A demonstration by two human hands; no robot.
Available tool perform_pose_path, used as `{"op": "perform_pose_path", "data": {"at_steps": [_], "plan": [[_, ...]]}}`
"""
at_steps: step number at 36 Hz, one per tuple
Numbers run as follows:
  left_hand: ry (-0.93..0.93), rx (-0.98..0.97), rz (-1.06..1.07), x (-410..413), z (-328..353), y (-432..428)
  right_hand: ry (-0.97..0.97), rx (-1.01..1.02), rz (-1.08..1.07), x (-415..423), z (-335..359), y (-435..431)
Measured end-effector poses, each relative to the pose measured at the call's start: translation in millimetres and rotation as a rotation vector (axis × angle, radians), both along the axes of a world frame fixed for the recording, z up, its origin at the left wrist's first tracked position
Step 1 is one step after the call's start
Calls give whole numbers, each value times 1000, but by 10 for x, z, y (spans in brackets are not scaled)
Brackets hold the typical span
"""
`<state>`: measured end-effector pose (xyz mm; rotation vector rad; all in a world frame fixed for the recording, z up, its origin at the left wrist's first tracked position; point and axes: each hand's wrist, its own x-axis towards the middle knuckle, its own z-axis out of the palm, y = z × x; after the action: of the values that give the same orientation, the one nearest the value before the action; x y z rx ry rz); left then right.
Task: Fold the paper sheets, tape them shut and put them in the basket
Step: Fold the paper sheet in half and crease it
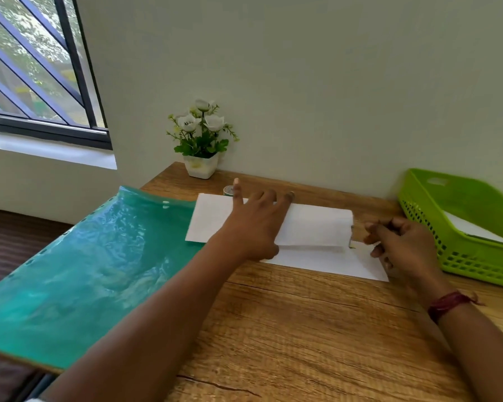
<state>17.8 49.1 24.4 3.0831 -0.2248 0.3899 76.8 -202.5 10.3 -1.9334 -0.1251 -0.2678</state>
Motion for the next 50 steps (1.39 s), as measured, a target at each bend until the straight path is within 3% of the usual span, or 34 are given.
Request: {"op": "perform_pose_path", "data": {"at_steps": [4,12,19,26,35,43,50], "plan": [[44,9,61,18,2,88,-188,-371,-28,10,-17,-45],[162,-44,114,59,-22,195,-67,-737,320,-60,-74,-40],[206,-57,96,111,-70,275,-74,-811,400,-112,-89,-26],[126,-60,136,111,-45,325,-122,-885,405,-83,-81,-36],[57,-68,196,79,-24,382,-26,-889,251,-20,-56,-110],[73,-70,251,80,-38,406,-111,-795,27,75,-10,-199],[109,-79,279,78,-51,424,-77,-778,49,84,35,-254]]}}
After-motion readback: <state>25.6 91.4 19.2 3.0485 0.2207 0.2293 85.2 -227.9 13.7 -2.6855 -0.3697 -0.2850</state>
